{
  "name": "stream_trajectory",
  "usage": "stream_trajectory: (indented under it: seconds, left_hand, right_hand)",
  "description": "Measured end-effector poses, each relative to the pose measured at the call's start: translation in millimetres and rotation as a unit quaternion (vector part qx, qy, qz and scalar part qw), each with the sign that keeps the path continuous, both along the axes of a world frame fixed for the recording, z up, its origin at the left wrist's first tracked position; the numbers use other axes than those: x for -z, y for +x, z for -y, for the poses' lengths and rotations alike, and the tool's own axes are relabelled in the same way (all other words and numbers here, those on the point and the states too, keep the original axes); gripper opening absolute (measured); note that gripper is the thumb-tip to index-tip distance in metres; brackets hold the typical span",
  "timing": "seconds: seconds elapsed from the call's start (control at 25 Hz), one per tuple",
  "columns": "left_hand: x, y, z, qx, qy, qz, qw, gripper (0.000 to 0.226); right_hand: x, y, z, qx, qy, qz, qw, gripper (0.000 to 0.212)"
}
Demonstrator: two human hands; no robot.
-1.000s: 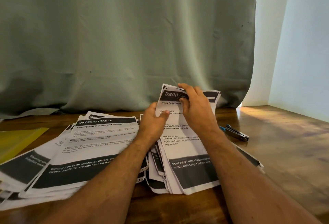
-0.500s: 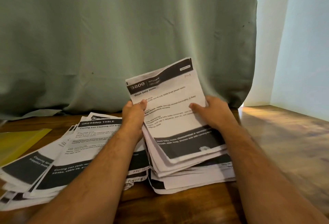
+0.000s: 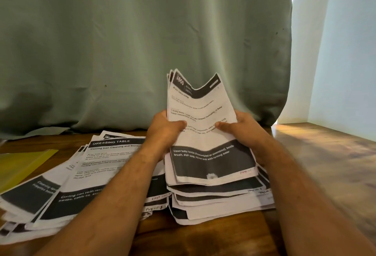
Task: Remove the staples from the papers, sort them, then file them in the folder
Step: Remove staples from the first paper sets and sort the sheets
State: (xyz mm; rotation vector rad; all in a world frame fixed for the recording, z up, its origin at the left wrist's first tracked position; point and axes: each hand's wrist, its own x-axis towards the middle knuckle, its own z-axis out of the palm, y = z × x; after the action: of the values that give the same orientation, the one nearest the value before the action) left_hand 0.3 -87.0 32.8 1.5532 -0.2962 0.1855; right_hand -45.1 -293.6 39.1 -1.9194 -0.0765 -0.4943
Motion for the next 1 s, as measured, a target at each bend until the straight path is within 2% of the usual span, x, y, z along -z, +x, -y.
stream_trajectory:
  seconds: [0.08, 0.16, 0.36, 0.52, 0.56, 0.64, 0.72, 0.88, 1.0]
  left_hand:
    - [-5.4, -7.8, 6.7, -0.034, 0.006, 0.050, 0.998, 0.023]
    - [-10.2, -14.3, 8.6, -0.054, 0.002, 0.084, 0.995, 0.024]
    - [-13.5, -18.6, 11.1, -0.011, -0.011, 0.150, 0.989, 0.034]
    - [-5.7, -12.0, 8.6, 0.002, -0.033, 0.123, 0.992, 0.047]
    - [-2.4, -10.4, 6.7, 0.005, -0.035, 0.110, 0.993, 0.045]
    - [4.3, -9.5, 5.5, 0.019, -0.021, 0.090, 0.996, 0.027]
    - [7.9, -9.3, 7.5, 0.023, -0.013, 0.081, 0.996, 0.016]
    - [4.6, -7.8, 10.2, 0.009, -0.057, 0.093, 0.994, 0.014]
    - [15.5, -5.5, 10.1, 0.018, -0.017, 0.071, 0.997, 0.012]
  right_hand:
    - [-3.0, -5.0, -5.5, -0.022, 0.001, 0.020, 1.000, 0.027]
    - [-7.1, -7.8, -7.8, -0.003, 0.000, 0.072, 0.997, 0.031]
    - [-13.7, -11.2, -10.9, 0.019, 0.045, 0.174, 0.984, 0.032]
    - [-10.5, -10.3, -5.6, -0.017, 0.111, 0.153, 0.982, 0.019]
    - [-10.2, -9.2, -3.7, -0.006, 0.119, 0.149, 0.982, 0.016]
    - [-8.7, -6.4, -1.1, 0.040, 0.111, 0.131, 0.984, 0.010]
    - [-8.1, -4.8, -2.1, 0.069, 0.091, 0.127, 0.985, 0.014]
    - [-10.1, -6.2, -5.3, 0.092, 0.087, 0.165, 0.978, 0.019]
    - [-4.8, -3.5, -4.8, 0.090, 0.062, 0.115, 0.987, 0.022]
